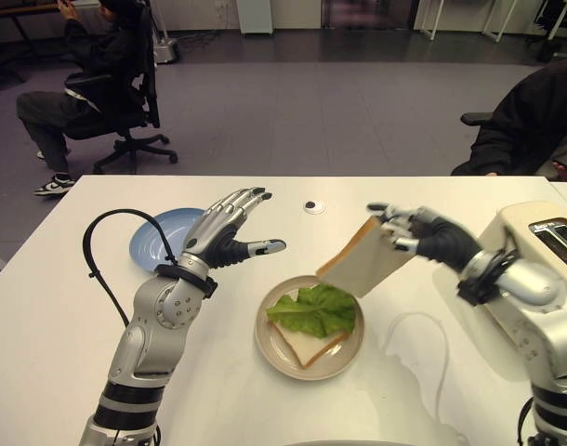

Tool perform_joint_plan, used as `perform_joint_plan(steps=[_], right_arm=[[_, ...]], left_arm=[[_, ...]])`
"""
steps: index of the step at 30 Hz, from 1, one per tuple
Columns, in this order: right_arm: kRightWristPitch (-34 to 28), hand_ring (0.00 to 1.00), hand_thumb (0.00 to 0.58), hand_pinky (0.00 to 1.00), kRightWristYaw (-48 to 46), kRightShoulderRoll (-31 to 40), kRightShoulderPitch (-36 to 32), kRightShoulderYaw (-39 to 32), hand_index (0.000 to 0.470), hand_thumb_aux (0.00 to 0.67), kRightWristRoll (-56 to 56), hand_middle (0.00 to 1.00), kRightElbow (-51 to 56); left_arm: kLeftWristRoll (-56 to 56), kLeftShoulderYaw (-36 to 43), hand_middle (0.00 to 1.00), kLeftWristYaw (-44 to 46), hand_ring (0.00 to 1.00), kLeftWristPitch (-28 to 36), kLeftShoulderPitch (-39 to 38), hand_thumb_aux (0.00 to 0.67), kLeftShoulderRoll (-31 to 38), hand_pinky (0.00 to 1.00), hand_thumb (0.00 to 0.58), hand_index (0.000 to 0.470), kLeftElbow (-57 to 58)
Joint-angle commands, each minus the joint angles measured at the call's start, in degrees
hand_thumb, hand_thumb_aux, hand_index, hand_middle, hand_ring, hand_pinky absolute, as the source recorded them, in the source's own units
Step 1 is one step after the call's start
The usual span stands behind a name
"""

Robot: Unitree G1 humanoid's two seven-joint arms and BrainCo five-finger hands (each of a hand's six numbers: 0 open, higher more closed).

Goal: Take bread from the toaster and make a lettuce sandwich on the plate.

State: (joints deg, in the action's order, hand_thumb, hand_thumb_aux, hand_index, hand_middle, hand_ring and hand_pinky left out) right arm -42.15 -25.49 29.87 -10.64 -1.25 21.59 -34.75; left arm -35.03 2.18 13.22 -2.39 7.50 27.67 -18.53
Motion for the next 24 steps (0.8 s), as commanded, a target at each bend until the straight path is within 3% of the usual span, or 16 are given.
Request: perform_joint_plan(steps=[1,8,13,18,19,20,21,24], right_arm=[[-2.3,0.00,0.580,0.00,0.1,-1.6,1.6,-4.2,0.470,0.670,0.5,0.00,-0.8],[-6.9,0.00,0.580,0.00,-3.1,-1.3,0.3,-7.8,0.470,0.670,3.0,0.00,0.4],[-4.6,0.00,0.580,0.00,-2.8,-2.7,-2.3,-13.2,0.470,0.670,-0.9,0.00,4.9],[1.6,0.00,0.580,0.00,-0.9,-5.4,-5.1,-19.2,0.470,0.670,-8.2,0.00,11.4],[3.0,0.00,0.517,0.00,-0.6,-6.0,-5.7,-20.2,0.315,0.449,-9.8,0.00,12.9],[4.7,0.00,0.452,0.00,-0.1,-6.3,-6.1,-21.4,0.249,0.355,-11.8,0.00,14.3],[6.7,0.00,0.000,0.00,0.1,-6.5,-6.6,-22.7,0.000,0.000,-13.9,0.00,15.5],[13.3,0.00,0.000,0.00,1.1,-6.8,-7.2,-25.0,0.000,0.000,-19.5,0.00,16.8]], left_arm=[[0.1,0.1,0.00,-0.3,0.00,0.5,0.0,0.000,0.0,0.00,0.000,0.000,0.6],[-1.6,1.4,0.00,-1.0,0.00,0.8,0.2,0.000,-0.3,0.00,0.000,0.000,0.0],[-1.8,1.9,0.00,-1.3,0.00,1.1,0.2,0.000,-0.4,0.00,0.000,0.000,0.0],[-1.6,2.1,0.00,-1.6,0.00,1.4,-0.2,0.000,-0.5,0.00,0.000,0.000,-0.3],[-1.6,2.2,0.00,-1.6,0.00,1.5,-0.3,0.000,-0.5,0.00,0.000,0.000,-0.3],[-1.6,2.2,0.00,-1.6,0.00,1.5,-0.3,0.000,-0.6,0.00,0.000,0.000,-0.4],[-1.6,2.3,0.00,-1.6,0.00,1.6,-0.3,0.000,-0.7,0.00,0.000,0.000,-0.6],[-1.6,2.5,0.00,-1.6,0.00,1.8,-0.2,0.000,-1.0,0.00,0.000,0.000,-0.8]])
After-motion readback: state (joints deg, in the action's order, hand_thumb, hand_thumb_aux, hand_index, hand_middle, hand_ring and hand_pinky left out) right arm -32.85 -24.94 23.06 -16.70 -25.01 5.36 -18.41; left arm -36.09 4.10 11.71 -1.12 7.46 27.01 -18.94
